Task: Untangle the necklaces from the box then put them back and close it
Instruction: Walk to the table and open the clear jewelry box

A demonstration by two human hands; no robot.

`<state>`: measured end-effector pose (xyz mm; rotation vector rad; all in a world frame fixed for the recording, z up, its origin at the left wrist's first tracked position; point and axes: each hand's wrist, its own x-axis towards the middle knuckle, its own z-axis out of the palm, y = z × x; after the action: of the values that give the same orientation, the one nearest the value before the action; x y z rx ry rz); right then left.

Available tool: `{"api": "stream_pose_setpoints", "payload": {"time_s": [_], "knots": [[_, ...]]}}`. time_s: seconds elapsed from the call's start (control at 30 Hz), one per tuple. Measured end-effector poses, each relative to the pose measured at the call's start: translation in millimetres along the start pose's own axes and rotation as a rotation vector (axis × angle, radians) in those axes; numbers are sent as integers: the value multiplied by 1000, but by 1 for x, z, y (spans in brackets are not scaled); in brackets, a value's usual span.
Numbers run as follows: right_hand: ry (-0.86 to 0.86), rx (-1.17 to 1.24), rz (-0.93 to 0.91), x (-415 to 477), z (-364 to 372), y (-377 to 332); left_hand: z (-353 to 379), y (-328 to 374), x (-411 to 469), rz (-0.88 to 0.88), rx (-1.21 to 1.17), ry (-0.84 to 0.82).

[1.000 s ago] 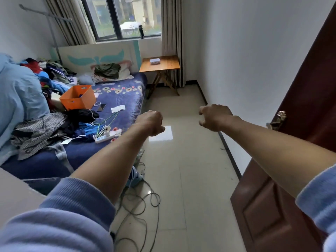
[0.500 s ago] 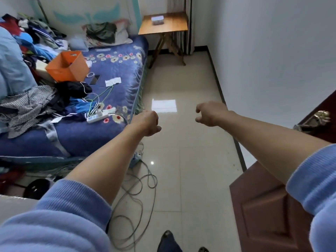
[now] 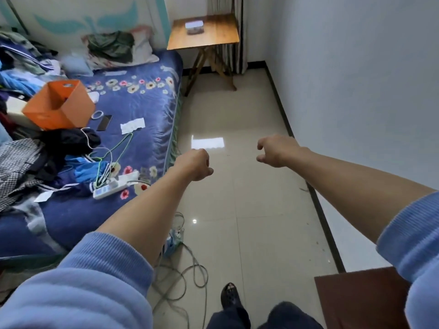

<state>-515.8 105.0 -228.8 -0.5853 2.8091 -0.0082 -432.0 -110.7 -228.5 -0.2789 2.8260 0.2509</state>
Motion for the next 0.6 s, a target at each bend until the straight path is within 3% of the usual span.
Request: {"api": "stream_pose_setpoints", "payload": {"time_s": [0.3, 0.6], "knots": [[-2, 5, 14, 164, -42, 32, -50, -6, 172, 42, 15, -32], [-22, 4, -77, 391, -96, 71, -122, 1, 378, -54, -41, -40]]}}
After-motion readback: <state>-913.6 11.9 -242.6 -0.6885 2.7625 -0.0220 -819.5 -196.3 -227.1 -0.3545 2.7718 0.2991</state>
